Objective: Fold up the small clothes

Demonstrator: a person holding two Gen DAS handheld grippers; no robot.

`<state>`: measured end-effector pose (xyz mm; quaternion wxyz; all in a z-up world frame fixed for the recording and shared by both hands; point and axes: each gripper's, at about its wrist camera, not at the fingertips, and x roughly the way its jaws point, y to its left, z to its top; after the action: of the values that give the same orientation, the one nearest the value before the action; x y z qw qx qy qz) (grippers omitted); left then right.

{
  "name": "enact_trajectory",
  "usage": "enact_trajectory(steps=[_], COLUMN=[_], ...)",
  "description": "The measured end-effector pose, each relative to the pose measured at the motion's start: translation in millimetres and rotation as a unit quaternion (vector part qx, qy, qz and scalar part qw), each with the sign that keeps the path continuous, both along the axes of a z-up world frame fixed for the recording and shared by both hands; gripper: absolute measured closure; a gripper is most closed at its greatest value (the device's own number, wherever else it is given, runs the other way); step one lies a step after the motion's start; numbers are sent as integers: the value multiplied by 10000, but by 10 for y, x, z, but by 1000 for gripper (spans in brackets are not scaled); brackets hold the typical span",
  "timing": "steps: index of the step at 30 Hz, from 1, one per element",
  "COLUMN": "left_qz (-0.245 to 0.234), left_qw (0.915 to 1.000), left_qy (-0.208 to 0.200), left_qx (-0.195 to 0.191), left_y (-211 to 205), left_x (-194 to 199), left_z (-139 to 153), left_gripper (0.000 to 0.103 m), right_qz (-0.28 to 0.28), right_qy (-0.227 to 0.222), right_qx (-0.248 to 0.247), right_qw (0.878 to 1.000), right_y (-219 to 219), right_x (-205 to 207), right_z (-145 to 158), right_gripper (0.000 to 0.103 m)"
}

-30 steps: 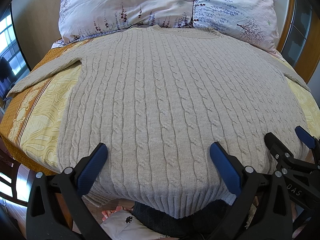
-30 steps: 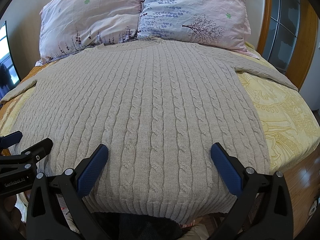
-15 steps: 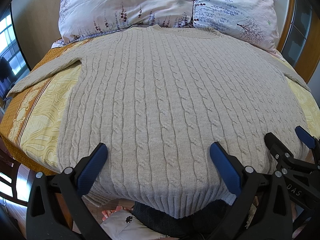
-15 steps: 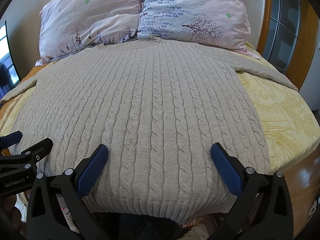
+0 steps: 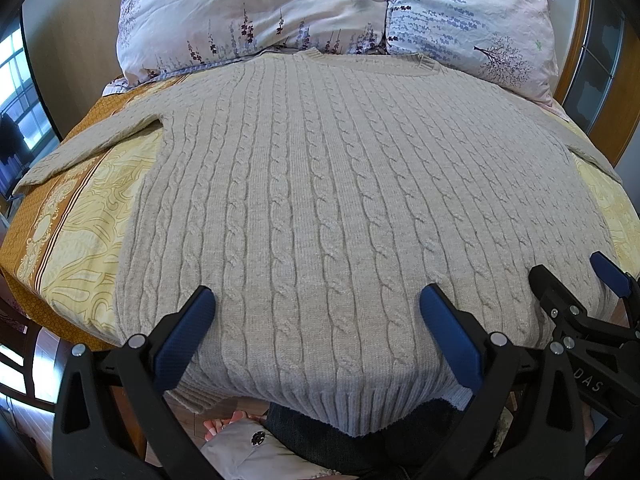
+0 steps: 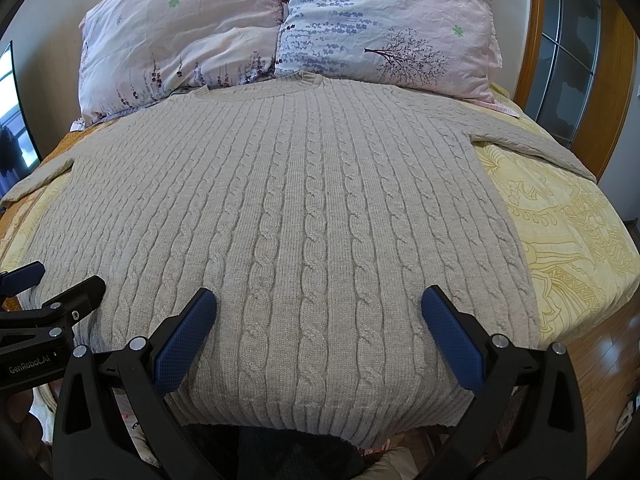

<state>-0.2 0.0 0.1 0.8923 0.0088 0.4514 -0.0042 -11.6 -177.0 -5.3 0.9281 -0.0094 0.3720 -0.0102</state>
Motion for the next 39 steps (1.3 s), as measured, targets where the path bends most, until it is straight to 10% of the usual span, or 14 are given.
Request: enact_trajectory(steps=[28,39], left_qz=[-146,-147], left_qw=[9999,9990], left_qy=[2,-414], left_qx=[16,-1], left_y=[30,88], left_x=[24,366], left_z=[17,197], left_gripper=[2,2], right_qz=[705,-523], right_qy=[70,-155], right_qx=[-13,1426], right_qw=[9975,9883], right_y=[-71,-1326], right_x=[109,727], right_z=[9,441], right_gripper=[1,7])
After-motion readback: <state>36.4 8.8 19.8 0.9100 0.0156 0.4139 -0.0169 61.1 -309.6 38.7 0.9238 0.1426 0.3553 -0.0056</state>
